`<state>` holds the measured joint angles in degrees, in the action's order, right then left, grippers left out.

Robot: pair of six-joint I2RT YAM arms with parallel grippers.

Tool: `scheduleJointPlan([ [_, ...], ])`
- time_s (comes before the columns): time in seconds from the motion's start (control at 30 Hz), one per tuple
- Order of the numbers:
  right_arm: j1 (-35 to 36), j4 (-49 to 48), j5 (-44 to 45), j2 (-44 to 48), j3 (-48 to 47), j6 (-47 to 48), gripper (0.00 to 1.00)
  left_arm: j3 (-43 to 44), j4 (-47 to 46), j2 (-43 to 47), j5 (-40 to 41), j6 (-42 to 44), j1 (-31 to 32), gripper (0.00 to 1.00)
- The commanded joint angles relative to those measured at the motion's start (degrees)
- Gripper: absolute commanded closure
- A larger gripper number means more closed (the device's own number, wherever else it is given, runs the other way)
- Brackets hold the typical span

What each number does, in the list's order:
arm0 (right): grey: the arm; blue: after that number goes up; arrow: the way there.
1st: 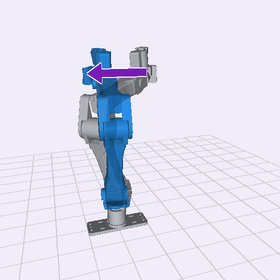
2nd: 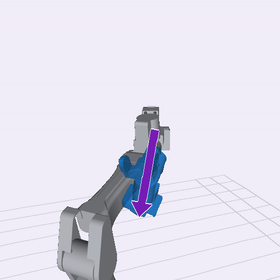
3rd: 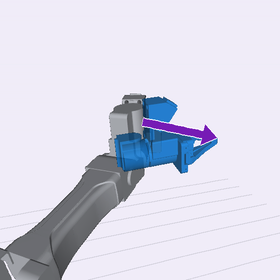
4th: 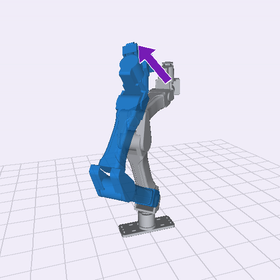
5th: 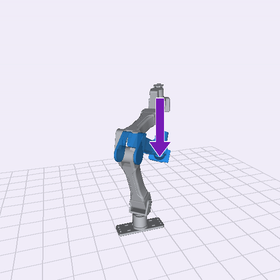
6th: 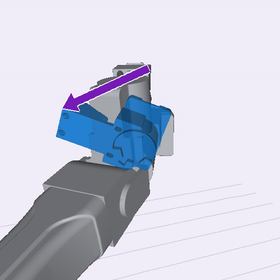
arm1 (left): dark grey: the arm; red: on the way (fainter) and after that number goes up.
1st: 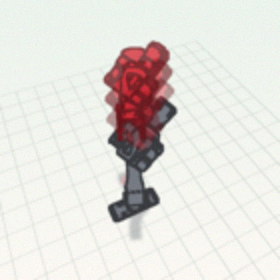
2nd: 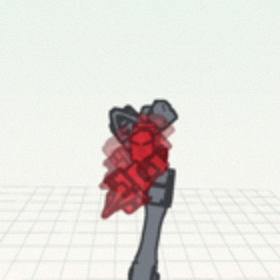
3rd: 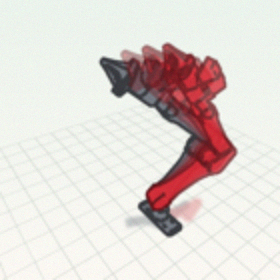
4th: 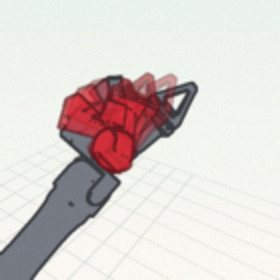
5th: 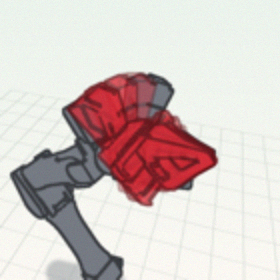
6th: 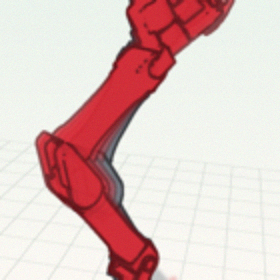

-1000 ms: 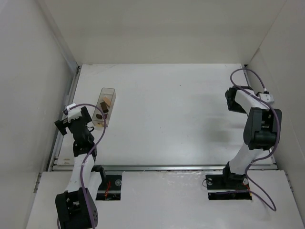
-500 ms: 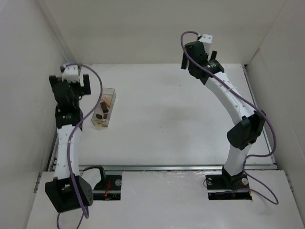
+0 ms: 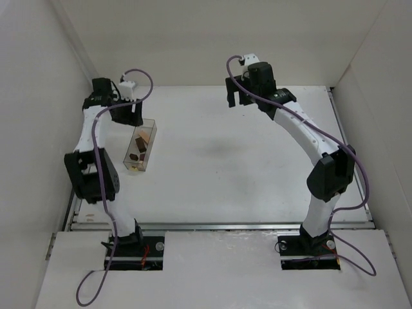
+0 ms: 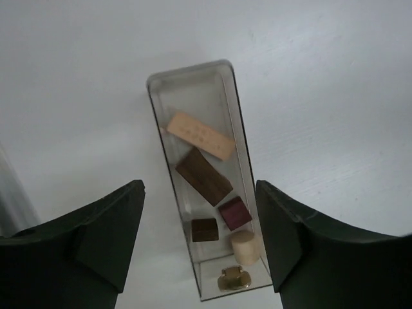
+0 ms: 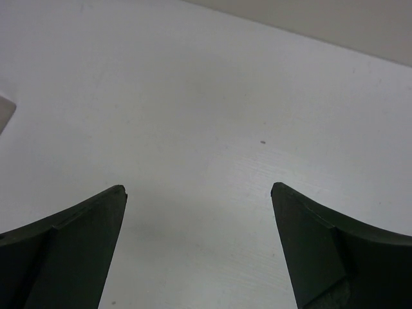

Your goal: Build the wood block tower

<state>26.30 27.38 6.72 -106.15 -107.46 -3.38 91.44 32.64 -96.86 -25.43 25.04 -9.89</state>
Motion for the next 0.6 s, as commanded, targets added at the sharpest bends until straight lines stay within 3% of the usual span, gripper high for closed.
scheduleJointPlan([
  [0.0, 0.59, -3.12, -2.68, 2.44, 3.39, -0.13, 0.0, 2.42, 10.34, -8.04, 3.71, -2.53, 0.4, 0.35],
  [0.1, 1.12, -3.12, -1.19, 2.44, 4.45, -0.14, 0.0, 3.66, 10.34, -12.98, 5.03, -6.3, 1.88, 0.4],
  [0.23, 1.73, -1.98, 1.72, 2.44, 5.68, -0.14, 0.0, 0.42, 6.48, -14.05, 13.2, -10.88, 3.21, 0.46],
  [0.37, 2.26, -1.98, 2.24, 2.44, 6.21, -0.14, 0.0, -1.97, 3.92, -14.76, 17.69, -13.52, 3.21, 0.6],
  [0.57, 2.79, -0.83, 2.24, -0.81, 2.61, -0.14, 0.0, -2.49, 1.99, -15.29, 17.7, -14.14, 4.27, 0.89],
])
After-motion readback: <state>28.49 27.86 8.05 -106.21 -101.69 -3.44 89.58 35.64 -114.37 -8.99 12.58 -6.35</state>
